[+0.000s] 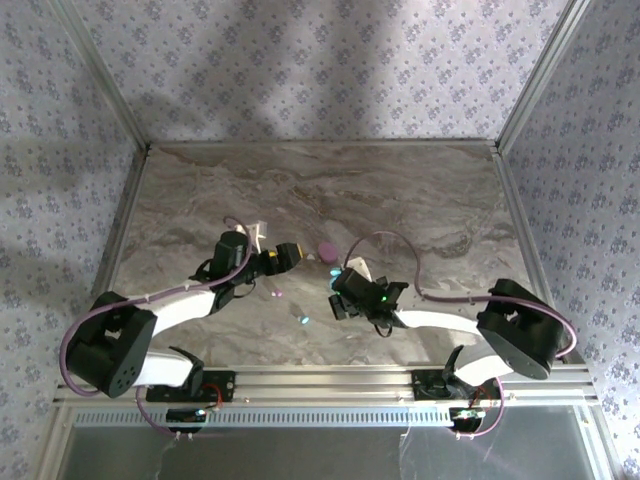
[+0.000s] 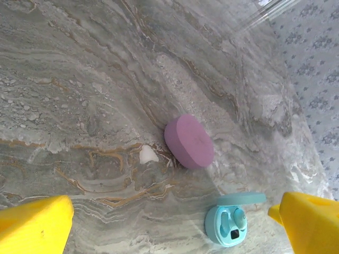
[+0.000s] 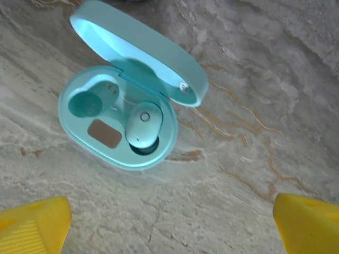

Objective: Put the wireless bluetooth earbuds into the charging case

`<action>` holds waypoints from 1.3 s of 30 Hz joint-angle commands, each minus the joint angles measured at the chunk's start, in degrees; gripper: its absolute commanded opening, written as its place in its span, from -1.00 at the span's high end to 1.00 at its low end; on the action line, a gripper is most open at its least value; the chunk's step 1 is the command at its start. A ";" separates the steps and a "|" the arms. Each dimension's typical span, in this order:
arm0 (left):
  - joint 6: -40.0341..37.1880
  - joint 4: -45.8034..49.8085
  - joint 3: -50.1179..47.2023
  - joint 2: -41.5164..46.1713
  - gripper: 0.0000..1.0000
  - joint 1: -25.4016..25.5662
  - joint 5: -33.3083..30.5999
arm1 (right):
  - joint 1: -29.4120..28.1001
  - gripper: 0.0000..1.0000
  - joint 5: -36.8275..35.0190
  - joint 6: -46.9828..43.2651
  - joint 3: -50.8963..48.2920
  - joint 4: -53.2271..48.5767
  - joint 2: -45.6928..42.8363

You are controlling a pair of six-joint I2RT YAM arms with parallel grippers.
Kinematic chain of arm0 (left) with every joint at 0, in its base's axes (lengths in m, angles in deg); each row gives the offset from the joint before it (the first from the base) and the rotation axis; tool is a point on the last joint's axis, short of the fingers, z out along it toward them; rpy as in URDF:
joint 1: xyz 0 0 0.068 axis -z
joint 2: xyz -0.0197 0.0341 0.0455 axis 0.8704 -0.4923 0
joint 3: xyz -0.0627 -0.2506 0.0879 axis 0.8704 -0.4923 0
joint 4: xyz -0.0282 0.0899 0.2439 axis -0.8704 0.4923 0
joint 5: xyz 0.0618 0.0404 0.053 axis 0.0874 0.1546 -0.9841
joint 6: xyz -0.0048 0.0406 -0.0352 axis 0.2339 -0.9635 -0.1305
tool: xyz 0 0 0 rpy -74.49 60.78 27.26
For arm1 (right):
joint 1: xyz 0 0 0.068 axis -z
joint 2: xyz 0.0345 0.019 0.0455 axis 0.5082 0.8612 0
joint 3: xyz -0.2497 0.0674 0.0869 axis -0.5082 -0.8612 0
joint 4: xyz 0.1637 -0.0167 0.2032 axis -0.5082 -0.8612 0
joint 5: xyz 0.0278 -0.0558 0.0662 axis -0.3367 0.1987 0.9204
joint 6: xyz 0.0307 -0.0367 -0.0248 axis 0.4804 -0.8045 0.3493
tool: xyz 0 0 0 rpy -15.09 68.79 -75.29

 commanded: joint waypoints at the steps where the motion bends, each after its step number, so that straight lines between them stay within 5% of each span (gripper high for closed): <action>1: 0.13 -0.89 -0.61 2.31 -0.99 -0.24 1.56 | -0.24 -1.00 -3.63 -1.60 1.96 0.00 1.65; 21: 0.02 -1.08 -0.53 2.09 -1.00 -0.10 1.88 | 4.92 -1.00 -6.01 -2.05 5.05 -4.13 4.91; 29: -1.68 0.59 0.97 1.30 -1.00 1.17 1.44 | 4.92 -1.00 -1.82 -1.58 2.10 -5.17 -3.43; 36: -4.53 17.76 8.47 3.50 -0.93 2.78 2.34 | 7.21 -1.00 7.61 4.09 -2.50 -6.41 -17.49; 39: -4.79 29.13 10.80 6.78 -0.80 4.96 0.04 | 10.17 -0.96 17.42 7.79 -6.59 -1.73 -24.81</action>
